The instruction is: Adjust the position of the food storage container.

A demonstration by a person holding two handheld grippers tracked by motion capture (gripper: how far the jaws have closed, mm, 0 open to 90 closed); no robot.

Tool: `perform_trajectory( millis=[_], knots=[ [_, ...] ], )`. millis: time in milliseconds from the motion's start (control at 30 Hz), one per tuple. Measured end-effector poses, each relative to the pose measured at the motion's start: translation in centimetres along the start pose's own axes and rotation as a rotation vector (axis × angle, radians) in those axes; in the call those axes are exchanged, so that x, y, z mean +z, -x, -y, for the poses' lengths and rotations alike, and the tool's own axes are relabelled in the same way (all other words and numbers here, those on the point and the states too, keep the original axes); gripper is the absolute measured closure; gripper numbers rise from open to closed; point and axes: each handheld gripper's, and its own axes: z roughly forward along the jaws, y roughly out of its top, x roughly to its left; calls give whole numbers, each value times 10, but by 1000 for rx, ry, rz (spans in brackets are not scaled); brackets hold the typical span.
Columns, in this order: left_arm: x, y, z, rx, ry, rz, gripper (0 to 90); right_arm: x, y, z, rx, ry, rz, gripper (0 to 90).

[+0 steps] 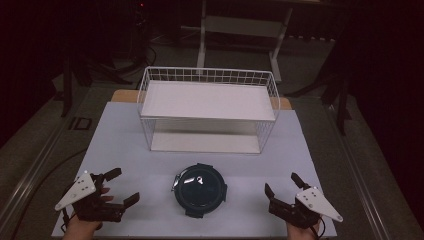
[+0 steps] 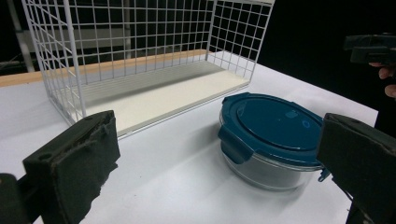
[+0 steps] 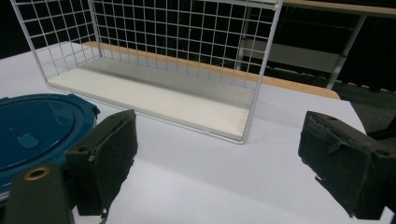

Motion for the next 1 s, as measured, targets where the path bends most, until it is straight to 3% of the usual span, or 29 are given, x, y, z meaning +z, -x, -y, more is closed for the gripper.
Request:
perform_trajectory(
  millis=[333,367,400,500,733,867,967,1000],
  knots=[
    [4,4,-9,17,-28,51,0,-2,0,-1,16,4,-6,117],
    [4,2,-13,-1,-27,103,0,-2,0,-2,17,4,-7,117],
    [5,2,-16,-13,-35,113,0,-2,0,-2,17,5,-9,117],
    [7,3,-21,44,-46,115,0,-2,0,-2,20,8,-16,117],
    [23,-5,-26,55,-101,146,0,-1,-1,-2,16,4,-20,118],
    [35,-15,-24,47,-133,173,66,0,-1,-2,15,6,-22,118],
    [44,-23,-24,48,-150,190,167,0,-1,-2,16,5,-26,118],
    [47,-26,-24,50,-155,188,248,0,-1,-2,17,5,-28,118]
  ],
)
